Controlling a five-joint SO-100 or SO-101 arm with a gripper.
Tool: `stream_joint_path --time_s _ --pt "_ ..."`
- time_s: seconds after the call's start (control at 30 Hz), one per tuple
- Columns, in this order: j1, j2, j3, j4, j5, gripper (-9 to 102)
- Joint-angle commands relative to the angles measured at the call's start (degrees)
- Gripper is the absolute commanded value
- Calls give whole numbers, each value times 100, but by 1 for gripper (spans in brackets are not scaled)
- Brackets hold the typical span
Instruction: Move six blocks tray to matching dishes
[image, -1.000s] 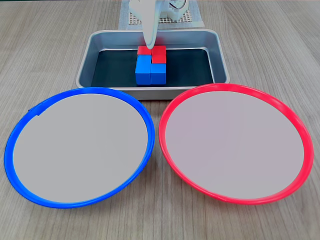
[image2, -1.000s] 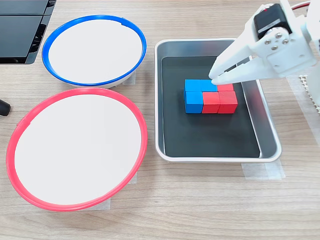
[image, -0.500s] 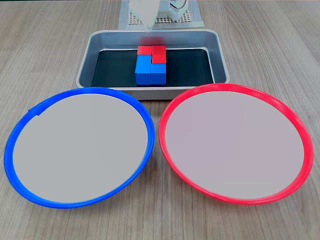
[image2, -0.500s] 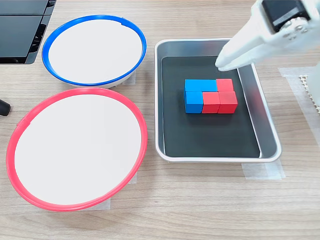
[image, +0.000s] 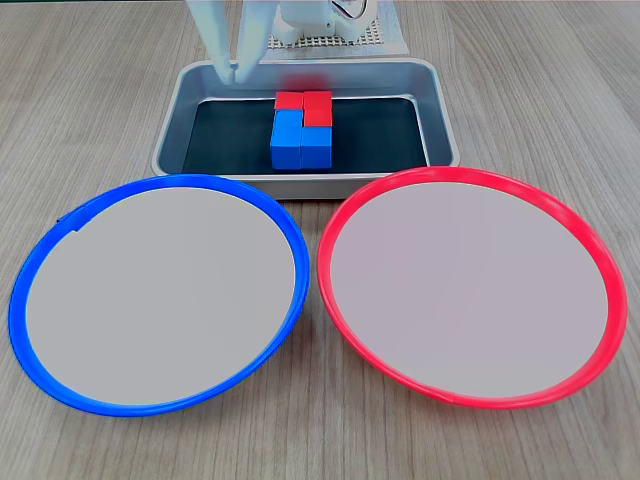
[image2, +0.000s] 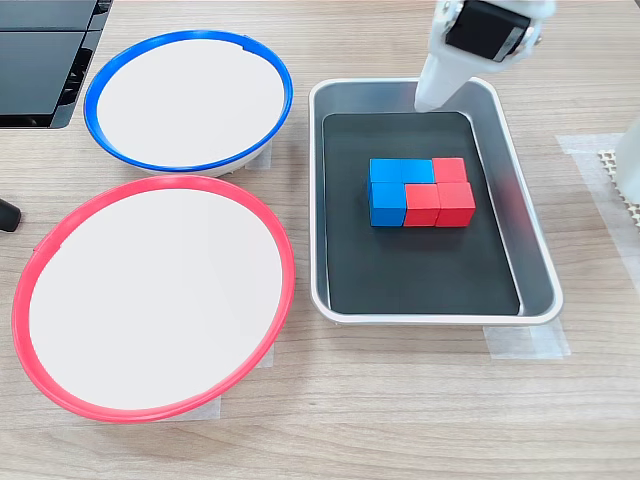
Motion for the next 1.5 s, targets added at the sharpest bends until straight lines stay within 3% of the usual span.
stream_joint_path --time_s 0.0,0.13,0.4,0.93,1.07,1.17,1.27,1.33,1.47 --pt "114 -352 -141 -492 -501 0" --pt "62 -800 -79 -1037 -721 0" --pt "-369 -861 220 -976 -765 0" --pt "-2391 -835 -167 -105 1485 0" --pt "-2276 -642 -642 940 1072 0" --pt "-1775 -360 -1459 2312 325 0" --pt "-1362 -308 -2101 2936 431 0" --pt "-1099 -325 -2162 2795 1046 0" --pt "-633 -527 -1230 923 2918 0"
